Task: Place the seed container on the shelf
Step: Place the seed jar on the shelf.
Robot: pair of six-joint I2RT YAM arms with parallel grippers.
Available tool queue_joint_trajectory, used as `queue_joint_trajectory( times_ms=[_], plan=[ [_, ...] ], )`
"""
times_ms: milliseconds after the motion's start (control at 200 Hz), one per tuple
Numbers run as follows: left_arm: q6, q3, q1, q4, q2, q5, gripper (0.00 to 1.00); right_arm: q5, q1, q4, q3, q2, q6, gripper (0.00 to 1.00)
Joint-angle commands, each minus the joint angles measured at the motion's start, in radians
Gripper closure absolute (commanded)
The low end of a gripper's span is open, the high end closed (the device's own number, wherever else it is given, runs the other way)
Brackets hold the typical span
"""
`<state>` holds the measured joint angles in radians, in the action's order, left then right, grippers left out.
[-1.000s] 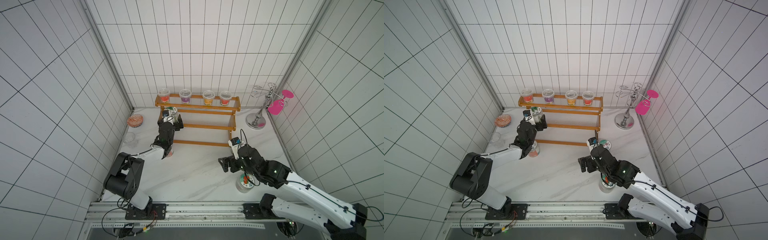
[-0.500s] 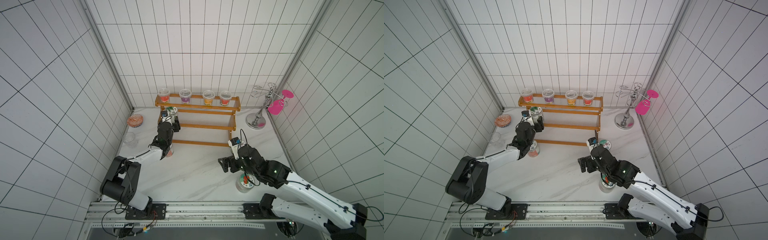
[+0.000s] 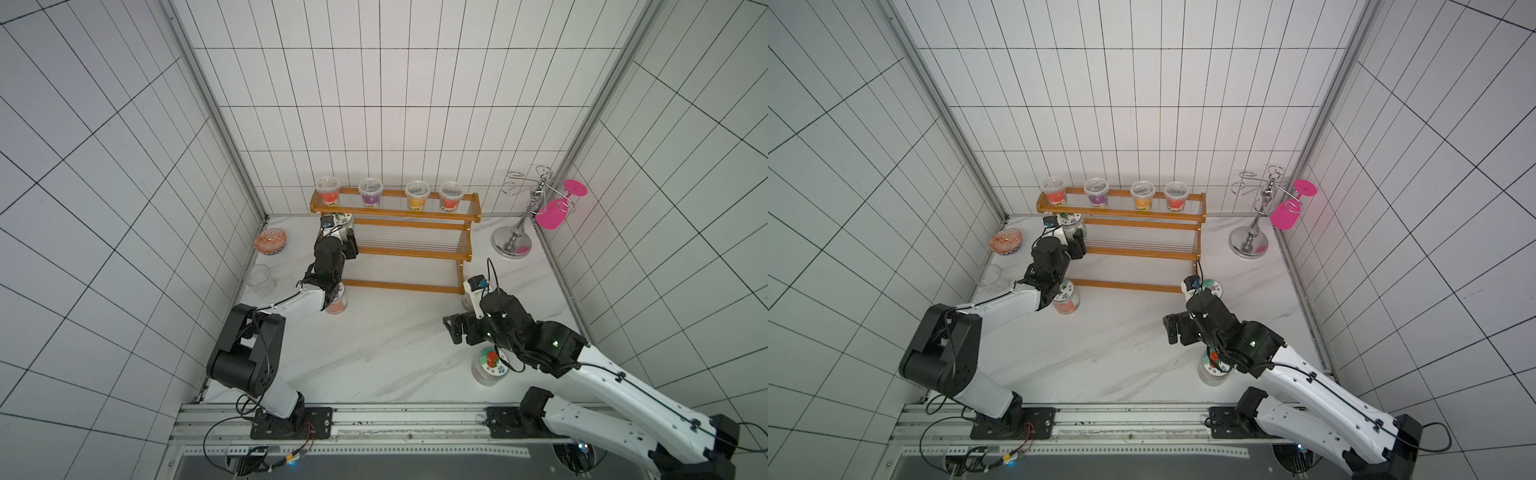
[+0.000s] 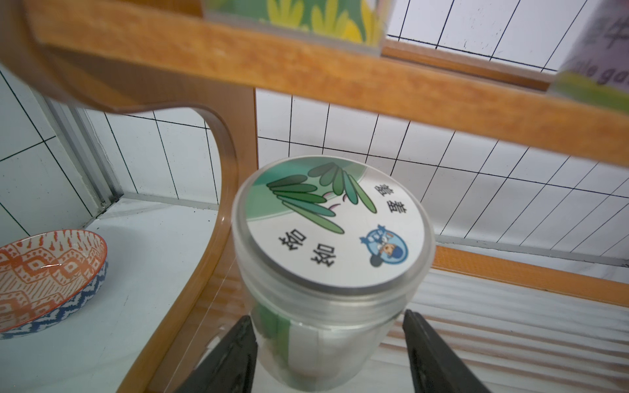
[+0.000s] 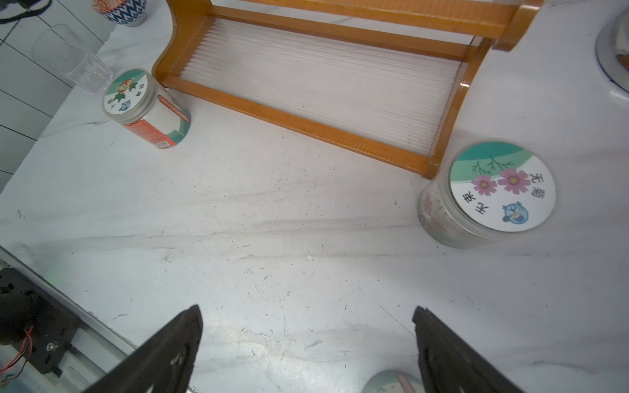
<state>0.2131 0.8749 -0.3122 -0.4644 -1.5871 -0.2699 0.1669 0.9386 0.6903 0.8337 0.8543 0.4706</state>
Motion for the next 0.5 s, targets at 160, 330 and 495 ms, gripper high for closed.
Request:
queue_joint_trajectory(
  times_ms=[160,330,495],
  plan=[
    [0.012,-0.091,0.004,0.07,0.168,0.081,0.07,0.025,-0.024,0.28,0.052,0.005,0.118,0.01],
    [0.036,-0.142,-0.013,0.219,0.328,0.11,0.01,0.064,-0.024,0.451,0.085,0.021,0.225,0.01],
    [0.037,-0.177,-0.089,0.382,0.465,0.112,0.01,0.065,-0.024,0.593,0.101,0.038,0.316,0.01]
  ],
)
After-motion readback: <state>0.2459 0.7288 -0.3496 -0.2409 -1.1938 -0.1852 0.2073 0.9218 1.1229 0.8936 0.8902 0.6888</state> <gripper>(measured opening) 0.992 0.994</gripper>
